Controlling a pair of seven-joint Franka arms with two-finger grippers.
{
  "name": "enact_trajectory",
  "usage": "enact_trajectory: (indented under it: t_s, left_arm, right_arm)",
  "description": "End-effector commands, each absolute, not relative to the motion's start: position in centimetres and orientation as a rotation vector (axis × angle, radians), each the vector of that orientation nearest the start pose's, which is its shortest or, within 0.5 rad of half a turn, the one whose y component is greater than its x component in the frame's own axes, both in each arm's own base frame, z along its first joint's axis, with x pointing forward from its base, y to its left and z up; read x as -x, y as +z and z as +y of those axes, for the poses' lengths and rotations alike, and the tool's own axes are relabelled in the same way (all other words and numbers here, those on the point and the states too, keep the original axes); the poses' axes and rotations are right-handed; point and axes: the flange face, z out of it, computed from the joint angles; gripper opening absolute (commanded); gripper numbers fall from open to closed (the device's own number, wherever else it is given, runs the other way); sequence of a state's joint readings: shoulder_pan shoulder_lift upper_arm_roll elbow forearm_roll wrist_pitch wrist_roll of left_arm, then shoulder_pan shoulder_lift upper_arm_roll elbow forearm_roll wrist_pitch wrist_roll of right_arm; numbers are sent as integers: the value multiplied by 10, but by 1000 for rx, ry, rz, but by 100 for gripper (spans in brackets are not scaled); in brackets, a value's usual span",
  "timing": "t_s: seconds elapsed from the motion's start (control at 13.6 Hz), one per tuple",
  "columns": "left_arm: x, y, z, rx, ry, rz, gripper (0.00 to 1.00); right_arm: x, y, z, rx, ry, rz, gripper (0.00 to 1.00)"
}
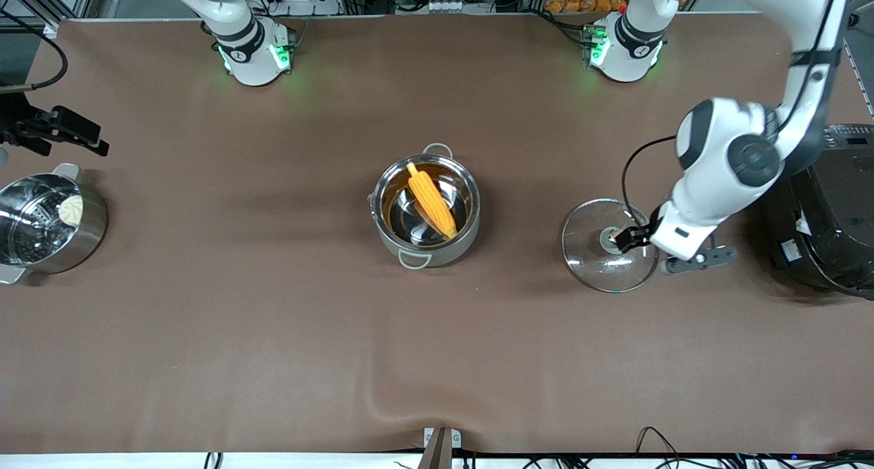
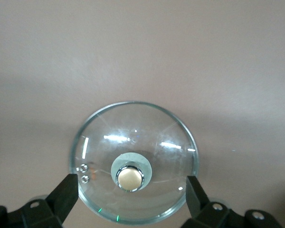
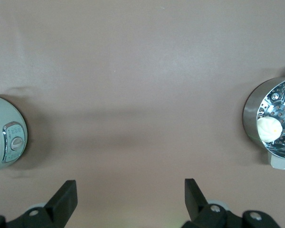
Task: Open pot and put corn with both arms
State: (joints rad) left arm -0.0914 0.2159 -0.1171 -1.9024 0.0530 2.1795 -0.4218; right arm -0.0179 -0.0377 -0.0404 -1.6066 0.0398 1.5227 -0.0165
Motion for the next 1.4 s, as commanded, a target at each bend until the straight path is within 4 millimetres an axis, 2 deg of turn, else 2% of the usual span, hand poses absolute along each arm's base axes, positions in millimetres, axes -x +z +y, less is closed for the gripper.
enact_trajectory:
  t_s: [0.0, 0.29, 0.52, 0.74, 0.96, 1.11, 1.18, 1.33]
  left_arm:
    - [-599, 455, -113, 3108, -155, -297, 100]
    - [-592, 532, -101, 3098, -179, -332, 100]
    - [-586, 577, -96, 3096, -141, -356, 100]
    - [-576, 599, -99, 3097, -146, -339, 100]
    - [-569, 605, -103, 3111, -126, -308, 100]
    - [-567, 608, -98, 3129, -116, -259, 100]
    - [-565, 611, -106, 3134, -121, -234, 100]
    - [-566, 613, -102, 3134, -125, -246, 100]
  right_arm:
    - [-528, 627, -24, 3081, 61, 81, 100]
    - [-528, 626, -23, 3083, 61, 78, 100]
    - [-530, 627, -20, 3083, 52, 69, 100]
    - [-532, 624, -25, 3084, 54, 79, 100]
    - [-534, 623, -28, 3085, 44, 70, 100]
    - [-533, 623, -31, 3085, 44, 77, 100]
    - [-533, 623, -31, 3085, 44, 75, 100]
    - [-534, 623, -28, 3086, 42, 65, 100]
